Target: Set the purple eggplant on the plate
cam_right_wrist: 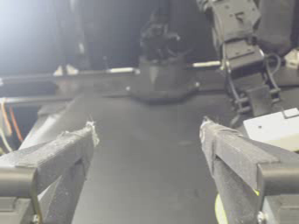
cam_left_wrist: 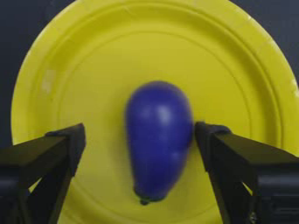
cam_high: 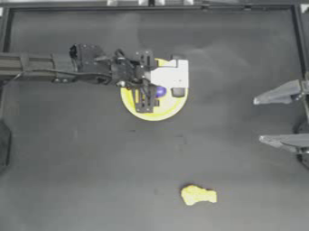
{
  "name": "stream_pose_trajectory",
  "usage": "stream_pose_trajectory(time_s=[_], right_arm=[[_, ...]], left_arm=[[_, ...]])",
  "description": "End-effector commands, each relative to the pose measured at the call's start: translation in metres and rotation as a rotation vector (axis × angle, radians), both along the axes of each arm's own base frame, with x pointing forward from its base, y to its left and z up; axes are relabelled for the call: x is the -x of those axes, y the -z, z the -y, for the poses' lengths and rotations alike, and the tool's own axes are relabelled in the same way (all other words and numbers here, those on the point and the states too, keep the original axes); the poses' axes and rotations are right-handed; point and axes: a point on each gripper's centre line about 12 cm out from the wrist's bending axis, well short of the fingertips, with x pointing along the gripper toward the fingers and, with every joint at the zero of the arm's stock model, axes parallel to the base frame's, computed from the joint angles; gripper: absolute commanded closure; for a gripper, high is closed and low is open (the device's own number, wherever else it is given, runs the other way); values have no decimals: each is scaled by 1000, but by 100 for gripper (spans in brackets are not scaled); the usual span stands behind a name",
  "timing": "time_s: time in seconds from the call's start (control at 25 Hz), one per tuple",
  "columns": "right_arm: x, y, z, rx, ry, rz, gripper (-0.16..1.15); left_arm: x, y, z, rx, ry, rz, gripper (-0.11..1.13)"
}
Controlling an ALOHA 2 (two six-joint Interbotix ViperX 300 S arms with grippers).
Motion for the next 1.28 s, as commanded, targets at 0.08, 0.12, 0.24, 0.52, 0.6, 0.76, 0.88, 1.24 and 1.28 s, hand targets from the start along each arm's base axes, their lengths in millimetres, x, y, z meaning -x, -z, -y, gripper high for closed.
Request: stream_pose_trajectory(time_s=[0.08, 0.12, 0.24, 0.52, 0.6, 0.76, 0.88, 1.24, 1.28], right_arm=[[-1, -5, 0, 0, 1, 15, -3], [-1, -4, 0, -1, 3, 14, -3], [-1, -5, 0, -1, 3, 15, -3], [-1, -4, 1, -3, 3, 14, -3], [-1, -5, 0, -1, 3, 15, -3], [-1, -5, 1, -3, 3, 15, -3], [-1, -5, 0, -1, 3, 17, -3], [-1, -5, 0, 6, 2, 17, -3], [-1, -5, 0, 5, 2, 17, -3]], left_arm=[[1, -74, 0, -53, 0, 152, 0], [2, -79, 1, -56, 2, 162, 0], [7, -93, 4, -64, 3, 189, 0], [23, -123, 30, -72, 43, 242, 0], [29, -129, 40, -70, 58, 254, 1], [43, -143, 61, -56, 72, 290, 1], [53, -153, 76, -43, 85, 322, 1], [90, -171, 108, 4, 101, 463, 2], [94, -172, 112, 12, 104, 489, 2]])
